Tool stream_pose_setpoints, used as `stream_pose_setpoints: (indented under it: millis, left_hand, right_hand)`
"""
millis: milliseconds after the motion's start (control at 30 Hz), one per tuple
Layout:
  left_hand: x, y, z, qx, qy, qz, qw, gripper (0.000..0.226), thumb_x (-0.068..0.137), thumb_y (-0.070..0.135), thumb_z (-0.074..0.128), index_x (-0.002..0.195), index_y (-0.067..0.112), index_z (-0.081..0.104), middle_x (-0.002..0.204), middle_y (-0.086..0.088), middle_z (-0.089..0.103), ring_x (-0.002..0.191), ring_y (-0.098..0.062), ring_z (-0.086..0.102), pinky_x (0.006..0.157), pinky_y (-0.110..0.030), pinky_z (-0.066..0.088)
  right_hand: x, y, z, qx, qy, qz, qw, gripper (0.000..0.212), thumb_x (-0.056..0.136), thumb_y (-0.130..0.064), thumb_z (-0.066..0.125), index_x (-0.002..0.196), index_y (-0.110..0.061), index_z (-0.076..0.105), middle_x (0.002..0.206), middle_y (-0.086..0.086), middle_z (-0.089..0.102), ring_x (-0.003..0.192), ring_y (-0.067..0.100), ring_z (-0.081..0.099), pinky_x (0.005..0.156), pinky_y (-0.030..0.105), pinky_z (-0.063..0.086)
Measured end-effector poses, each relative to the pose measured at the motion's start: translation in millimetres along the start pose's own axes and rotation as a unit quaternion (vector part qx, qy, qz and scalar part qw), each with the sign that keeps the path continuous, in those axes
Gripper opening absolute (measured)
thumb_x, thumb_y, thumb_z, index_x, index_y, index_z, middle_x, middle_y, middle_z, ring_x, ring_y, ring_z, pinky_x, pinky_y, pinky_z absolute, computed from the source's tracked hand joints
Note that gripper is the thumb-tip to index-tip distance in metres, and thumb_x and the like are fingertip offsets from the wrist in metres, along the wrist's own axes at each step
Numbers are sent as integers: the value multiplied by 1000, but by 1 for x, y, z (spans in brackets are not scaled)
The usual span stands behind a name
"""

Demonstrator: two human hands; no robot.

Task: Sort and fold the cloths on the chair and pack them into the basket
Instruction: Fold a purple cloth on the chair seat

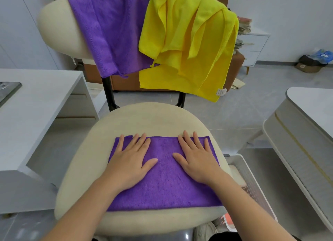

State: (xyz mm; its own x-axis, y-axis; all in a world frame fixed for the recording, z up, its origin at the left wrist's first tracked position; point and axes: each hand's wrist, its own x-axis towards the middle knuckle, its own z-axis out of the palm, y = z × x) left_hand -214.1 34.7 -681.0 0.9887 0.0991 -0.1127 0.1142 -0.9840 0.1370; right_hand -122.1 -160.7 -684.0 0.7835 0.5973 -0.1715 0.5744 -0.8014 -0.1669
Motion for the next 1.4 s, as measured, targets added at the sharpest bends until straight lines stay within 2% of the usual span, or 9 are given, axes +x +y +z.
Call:
stream_pose_setpoints:
  millis: [133, 333, 433, 600, 733, 833, 1000, 1233, 1400]
  left_hand:
    - [5, -7, 6, 11, 7, -39, 999, 116, 49, 77, -40, 150, 32, -6, 158, 5, -14, 145, -13, -14, 115, -45, -13]
    - [6, -15, -3, 10, 1, -131, 991, 72, 89, 66, 1, 151, 30, -4, 159, -2, -14, 146, -21, -13, 117, -48, -7]
    - [2, -9, -7, 23, 40, -58, 997, 91, 73, 76, -20, 150, 29, -9, 157, -1, -19, 144, -18, -20, 115, -43, -12]
    - [-6, 7, 4, 1, -3, 19, 1000, 112, 47, 81, -36, 148, 36, -12, 156, 7, -20, 144, -12, -18, 116, -39, -9]
    - [3, 4, 7, -4, 5, -36, 999, 94, 67, 77, -14, 150, 34, -6, 158, 4, -15, 146, -15, -12, 118, -42, -7]
    - [8, 9, 6, -13, 16, -113, 993, 72, 91, 65, 8, 151, 28, -1, 159, 0, -10, 146, -20, -9, 118, -45, -6]
    - [10, 24, 1, -82, 63, -215, 971, 76, 92, 63, 15, 151, 19, -6, 159, -9, -6, 146, -29, -6, 116, -51, -4]
    - [-13, 10, 4, -9, -1, 56, 998, 105, 58, 82, -26, 150, 35, -5, 158, 9, -15, 144, -11, -19, 117, -41, -9]
    - [-23, -3, 6, 1, -13, 85, 996, 90, 59, 80, -28, 142, 44, -20, 153, 14, -25, 142, -9, -24, 115, -37, -15]
  right_hand:
    - [6, 4, 0, 0, 25, 10, 1000, 96, 68, -76, -13, 152, -29, -2, 160, -8, -9, 146, 20, -14, 117, 45, -8]
    - [5, 8, -2, 7, 25, 31, 999, 87, 80, -74, -4, 152, -26, -1, 160, -3, -8, 146, 21, -13, 118, 46, -7]
    - [0, 5, -7, 16, 31, 25, 999, 74, 92, -64, 7, 152, -23, -4, 159, -3, -13, 145, 19, -17, 118, 45, -9]
    - [-1, -1, -4, 10, 14, -2, 1000, 93, 75, -77, -8, 152, -24, -5, 159, -5, -11, 146, 18, -16, 117, 45, -10]
    - [1, -4, -13, 49, 52, 7, 997, 64, 98, -54, 18, 153, -23, 4, 160, -3, -5, 146, 16, -11, 117, 44, -9]
    - [0, -8, -17, 59, 69, -6, 996, 61, 100, -50, 23, 153, -24, 6, 160, -4, -3, 147, 16, -11, 117, 43, -10]
    - [-3, -18, -6, 25, 9, -46, 999, 86, 77, -75, -4, 151, -33, -1, 159, -7, -10, 145, 17, -17, 115, 44, -13]
    - [6, 1, -2, -7, -1, -45, 999, 81, 76, -75, -4, 149, -41, -1, 159, -11, -10, 146, 16, -16, 116, 46, -13]
    - [7, 11, -5, 8, 0, -33, 999, 54, 98, -54, 15, 149, -43, 1, 158, -16, -8, 146, 14, -14, 116, 46, -13]
